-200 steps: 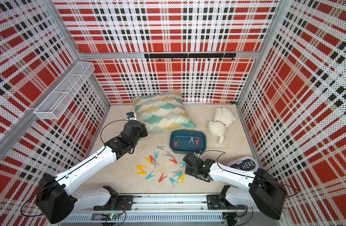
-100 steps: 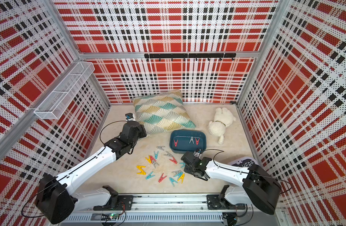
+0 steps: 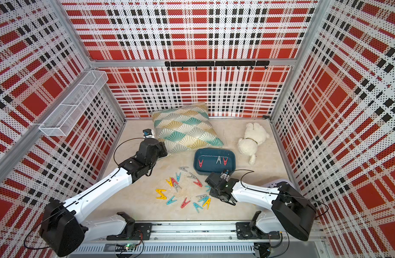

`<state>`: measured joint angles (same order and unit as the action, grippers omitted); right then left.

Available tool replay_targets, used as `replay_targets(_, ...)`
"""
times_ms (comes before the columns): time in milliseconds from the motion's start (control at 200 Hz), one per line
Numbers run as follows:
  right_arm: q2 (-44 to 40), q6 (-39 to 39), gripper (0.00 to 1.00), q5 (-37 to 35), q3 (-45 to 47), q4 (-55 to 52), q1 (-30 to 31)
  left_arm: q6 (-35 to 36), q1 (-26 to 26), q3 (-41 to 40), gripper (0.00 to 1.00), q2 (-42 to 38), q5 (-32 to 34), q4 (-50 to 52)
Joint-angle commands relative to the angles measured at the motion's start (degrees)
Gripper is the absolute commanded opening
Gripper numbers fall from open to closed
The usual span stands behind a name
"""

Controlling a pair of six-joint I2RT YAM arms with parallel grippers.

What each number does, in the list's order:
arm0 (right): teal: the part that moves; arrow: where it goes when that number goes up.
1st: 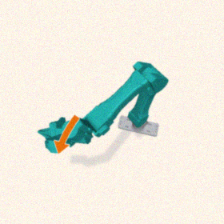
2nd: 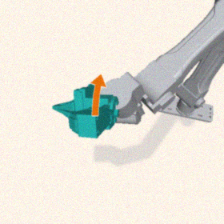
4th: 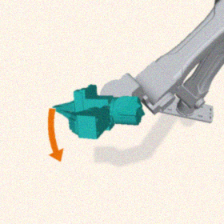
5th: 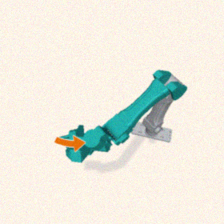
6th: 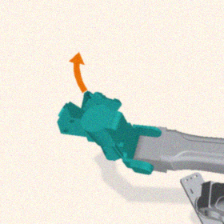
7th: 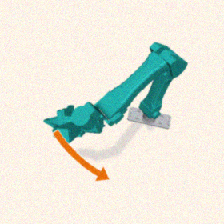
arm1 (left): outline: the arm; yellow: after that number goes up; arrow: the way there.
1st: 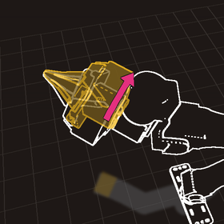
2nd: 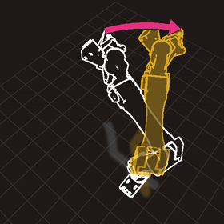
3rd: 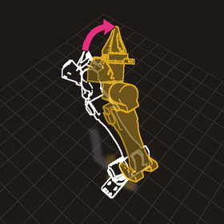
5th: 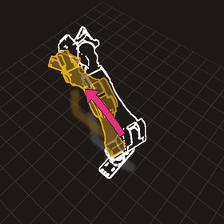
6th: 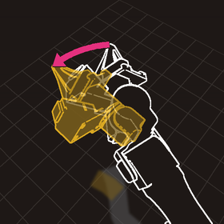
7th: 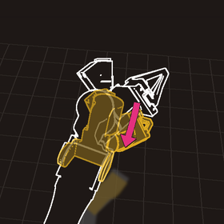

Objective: Put the clothespins into the storage box
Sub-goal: Pick up the clothespin from the center of the board.

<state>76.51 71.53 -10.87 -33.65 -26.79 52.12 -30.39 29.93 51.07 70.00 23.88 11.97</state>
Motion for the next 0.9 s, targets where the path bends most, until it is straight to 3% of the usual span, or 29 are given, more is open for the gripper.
replay_targets(0, -0.27, -0.84, 0.25, -1.87, 0.64, -3.22, -0.31, 0.86, -0.4, -0.58, 0.31, -0.89, -0.65, -1.34)
replay_targets(276, -0.26, -4.43, 0.07, -2.65, 0.58, -6.25, -0.96, 0.6, -0.4, -0.3, 0.31, -0.65, -1.12, -1.68)
replay_targets(446, -2.99, -6.88, 0.05, -4.55, -2.32, -11.72, -0.89, 0.33, -0.38, -0.47, 0.31, -0.56, -0.94, -1.68)
replay_targets(727, -9.53, -15.73, 0.04, -12.64, -17.41, -25.5, -0.97, 0.24, -0.13, 1.37, 0.31, 1.76, -0.81, -1.68)
replay_targets(897, -3.27, -26.59, 0.05, -13.99, -29.69, -22.34, -3.47, 0.25, 1.07, 2.95, 0.31, 4.36, -0.35, -1.76)
